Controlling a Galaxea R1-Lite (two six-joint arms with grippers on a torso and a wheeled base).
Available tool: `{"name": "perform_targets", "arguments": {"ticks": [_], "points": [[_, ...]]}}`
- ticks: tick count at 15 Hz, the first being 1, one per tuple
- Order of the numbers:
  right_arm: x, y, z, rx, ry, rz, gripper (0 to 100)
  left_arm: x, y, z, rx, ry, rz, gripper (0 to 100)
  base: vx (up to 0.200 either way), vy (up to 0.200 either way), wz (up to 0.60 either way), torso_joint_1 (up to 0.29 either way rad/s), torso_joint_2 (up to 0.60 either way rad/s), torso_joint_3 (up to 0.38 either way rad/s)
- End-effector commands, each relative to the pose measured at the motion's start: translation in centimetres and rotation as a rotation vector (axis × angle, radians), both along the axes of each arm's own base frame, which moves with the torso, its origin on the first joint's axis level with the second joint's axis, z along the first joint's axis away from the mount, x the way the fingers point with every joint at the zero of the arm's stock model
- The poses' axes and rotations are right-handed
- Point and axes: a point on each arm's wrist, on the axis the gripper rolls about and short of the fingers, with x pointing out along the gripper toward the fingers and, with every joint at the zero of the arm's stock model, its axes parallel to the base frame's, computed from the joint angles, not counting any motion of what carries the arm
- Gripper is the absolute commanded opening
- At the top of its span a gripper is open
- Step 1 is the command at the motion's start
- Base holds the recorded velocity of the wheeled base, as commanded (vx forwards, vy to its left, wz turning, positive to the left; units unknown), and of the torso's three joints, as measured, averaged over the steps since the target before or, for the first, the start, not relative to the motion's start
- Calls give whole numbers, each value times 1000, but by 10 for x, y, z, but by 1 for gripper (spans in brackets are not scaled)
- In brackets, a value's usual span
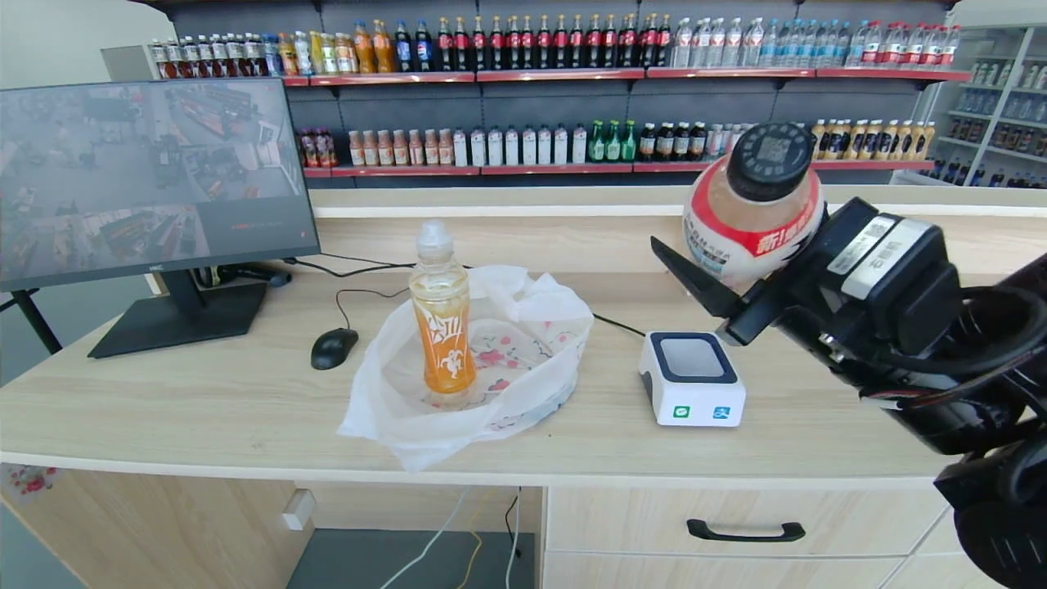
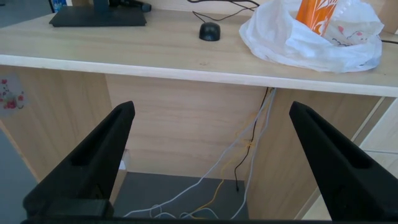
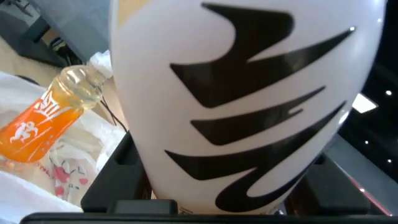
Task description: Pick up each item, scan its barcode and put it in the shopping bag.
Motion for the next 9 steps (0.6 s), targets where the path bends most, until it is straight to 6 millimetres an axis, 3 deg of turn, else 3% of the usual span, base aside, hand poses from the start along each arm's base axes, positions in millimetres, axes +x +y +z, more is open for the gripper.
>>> {"name": "perform_targets", "arguments": {"ticks": [1, 4, 9], "points": [[-25, 12, 17, 140, 48, 66, 0, 0, 0, 0, 0, 0, 0, 100, 0, 0, 0, 0, 0, 0], [-39, 9, 22, 358, 196, 45, 0, 0, 0, 0, 5, 0, -1, 100, 0, 0, 0, 0, 0, 0], [-43, 1, -22, 537, 540, 50, 0, 0, 0, 0, 5, 0, -1, 100, 0, 0, 0, 0, 0, 0]]}}
